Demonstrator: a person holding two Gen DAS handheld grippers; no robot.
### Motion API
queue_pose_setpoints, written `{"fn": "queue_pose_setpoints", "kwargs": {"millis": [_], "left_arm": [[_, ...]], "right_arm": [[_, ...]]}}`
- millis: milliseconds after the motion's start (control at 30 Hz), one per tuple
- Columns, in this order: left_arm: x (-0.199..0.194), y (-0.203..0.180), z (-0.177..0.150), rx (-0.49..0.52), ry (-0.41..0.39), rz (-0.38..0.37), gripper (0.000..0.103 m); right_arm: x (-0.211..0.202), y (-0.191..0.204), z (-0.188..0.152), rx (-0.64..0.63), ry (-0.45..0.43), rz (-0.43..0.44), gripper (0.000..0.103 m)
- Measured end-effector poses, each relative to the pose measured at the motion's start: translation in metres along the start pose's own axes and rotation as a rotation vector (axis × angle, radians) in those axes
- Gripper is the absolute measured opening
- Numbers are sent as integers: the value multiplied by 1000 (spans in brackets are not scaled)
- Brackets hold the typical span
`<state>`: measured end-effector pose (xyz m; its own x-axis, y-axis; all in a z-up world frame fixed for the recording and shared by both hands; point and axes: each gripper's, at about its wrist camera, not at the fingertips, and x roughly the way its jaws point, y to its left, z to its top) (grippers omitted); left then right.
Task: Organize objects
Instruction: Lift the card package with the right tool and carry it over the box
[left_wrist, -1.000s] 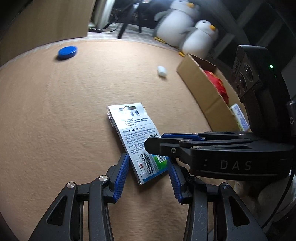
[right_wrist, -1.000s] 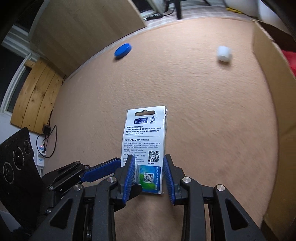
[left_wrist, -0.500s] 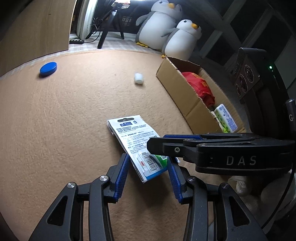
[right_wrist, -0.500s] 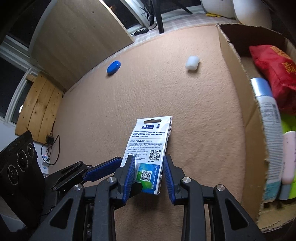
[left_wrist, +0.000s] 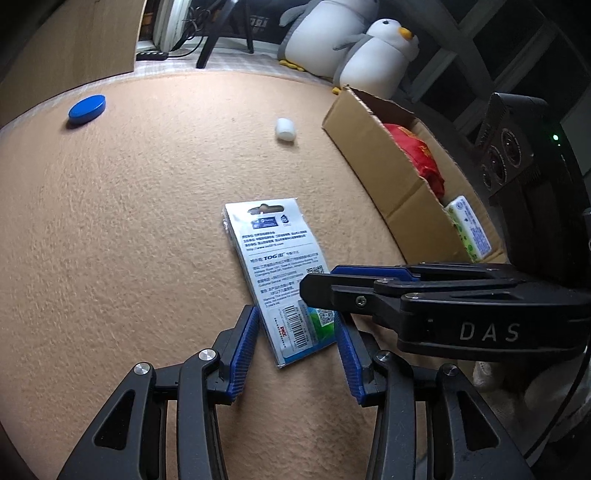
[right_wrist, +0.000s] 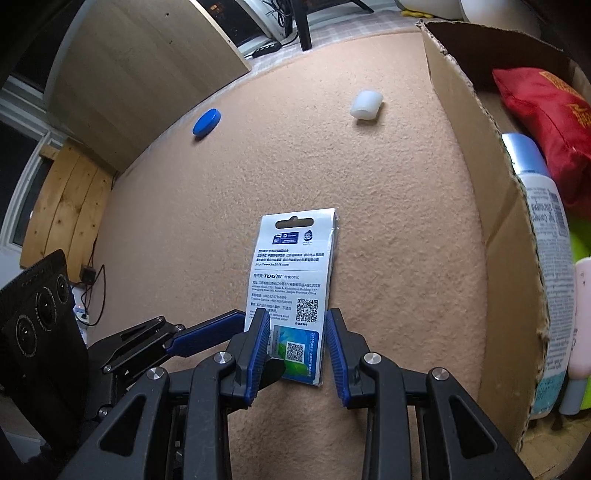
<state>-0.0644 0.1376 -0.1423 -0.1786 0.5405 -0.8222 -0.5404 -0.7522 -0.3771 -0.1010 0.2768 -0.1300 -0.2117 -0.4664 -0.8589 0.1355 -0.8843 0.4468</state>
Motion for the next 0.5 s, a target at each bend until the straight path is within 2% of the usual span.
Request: {"fn": "queue_pose_setpoints", "kwargs": {"millis": [400,500], "left_arm": [[6,5,12,5,-17,-3,46],[5,0,12,31,-27,21,46]], "right_arm": [[5,0,12,-14,-2,3,34],[5,1,12,-13,-7,-1,34]]}}
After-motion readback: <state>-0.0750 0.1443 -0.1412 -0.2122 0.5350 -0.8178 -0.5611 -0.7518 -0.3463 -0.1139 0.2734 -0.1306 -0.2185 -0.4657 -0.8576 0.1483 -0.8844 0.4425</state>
